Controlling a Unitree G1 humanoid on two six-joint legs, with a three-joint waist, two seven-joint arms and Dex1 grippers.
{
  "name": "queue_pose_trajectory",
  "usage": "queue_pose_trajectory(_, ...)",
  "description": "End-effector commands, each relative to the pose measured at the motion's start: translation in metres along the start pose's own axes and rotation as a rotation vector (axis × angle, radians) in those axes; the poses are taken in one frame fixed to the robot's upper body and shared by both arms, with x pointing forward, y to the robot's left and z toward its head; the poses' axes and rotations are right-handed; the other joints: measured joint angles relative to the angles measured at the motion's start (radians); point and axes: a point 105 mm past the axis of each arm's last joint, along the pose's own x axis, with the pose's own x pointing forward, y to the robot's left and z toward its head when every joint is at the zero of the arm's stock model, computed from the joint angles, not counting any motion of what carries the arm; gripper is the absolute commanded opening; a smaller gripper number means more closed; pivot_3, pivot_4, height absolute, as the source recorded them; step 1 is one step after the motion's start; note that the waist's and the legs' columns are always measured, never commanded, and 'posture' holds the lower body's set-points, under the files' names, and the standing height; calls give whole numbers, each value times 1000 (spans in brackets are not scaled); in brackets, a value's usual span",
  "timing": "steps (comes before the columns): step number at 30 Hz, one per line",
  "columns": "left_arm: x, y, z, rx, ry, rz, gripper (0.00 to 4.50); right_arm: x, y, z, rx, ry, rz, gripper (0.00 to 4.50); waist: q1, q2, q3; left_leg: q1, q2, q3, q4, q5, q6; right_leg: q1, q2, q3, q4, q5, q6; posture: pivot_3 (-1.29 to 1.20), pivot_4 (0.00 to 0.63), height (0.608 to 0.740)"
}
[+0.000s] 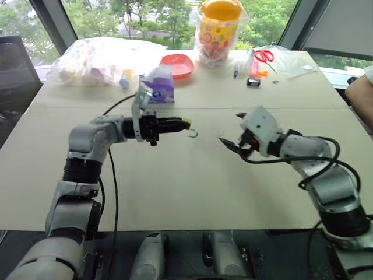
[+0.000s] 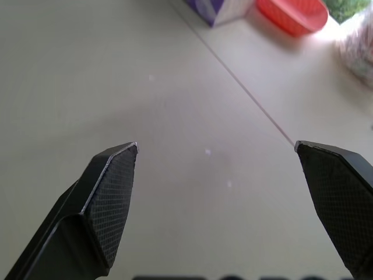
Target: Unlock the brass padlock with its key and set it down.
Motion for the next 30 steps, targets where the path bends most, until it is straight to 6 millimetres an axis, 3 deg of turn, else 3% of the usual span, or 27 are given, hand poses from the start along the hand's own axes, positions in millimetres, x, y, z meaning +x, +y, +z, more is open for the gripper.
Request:
queue_pose_trajectory(1,20,10,-9,-75,10,41,10,-18,21,23,-26,-62,138,4463,2,0,0,0,0,0,0,0,0,0,0,0,0,0,0,0,150,740)
queue_pose_trajectory(5,49,13,-26,-192,32,10,10,-24,38,24,-3,-33,202,4463,1,0,0,1,1,-1,0,0,0,0,1,-1,1,0,0,0,150,740)
queue_pose_trajectory(10,64,24,-35,-212,68,35,10,-24,44,26,8,-25,199,4463,1,0,0,1,1,-1,1,0,0,0,1,-1,1,0,-1,0,150,740)
queue_pose_trajectory(12,67,29,-38,-227,80,50,1070,-23,45,26,12,-24,192,4500,2,0,0,1,1,-1,1,0,0,0,1,-1,1,0,-1,0,150,740)
queue_pose_trajectory(18,66,35,-43,-215,129,63,3562,-23,43,25,13,-20,170,4500,3,0,0,0,1,-1,1,0,0,0,0,-1,0,0,-1,0,150,740)
queue_pose_trajectory(20,56,48,-44,-162,163,159,4411,-23,43,24,12,-15,165,4500,3,0,0,0,1,-1,1,0,0,0,0,-1,0,0,-1,0,150,740)
queue_pose_trajectory(23,24,56,-24,-32,139,206,4411,-26,39,21,17,-5,145,4500,-6,0,0,1,1,-1,1,0,0,0,0,-1,0,0,-1,0,150,740)
queue_pose_trajectory(30,-29,31,11,135,20,264,4411,-21,16,6,111,-29,15,4500,-17,0,0,1,5,-2,-1,0,0,-1,1,-1,1,-1,-2,0,150,740)
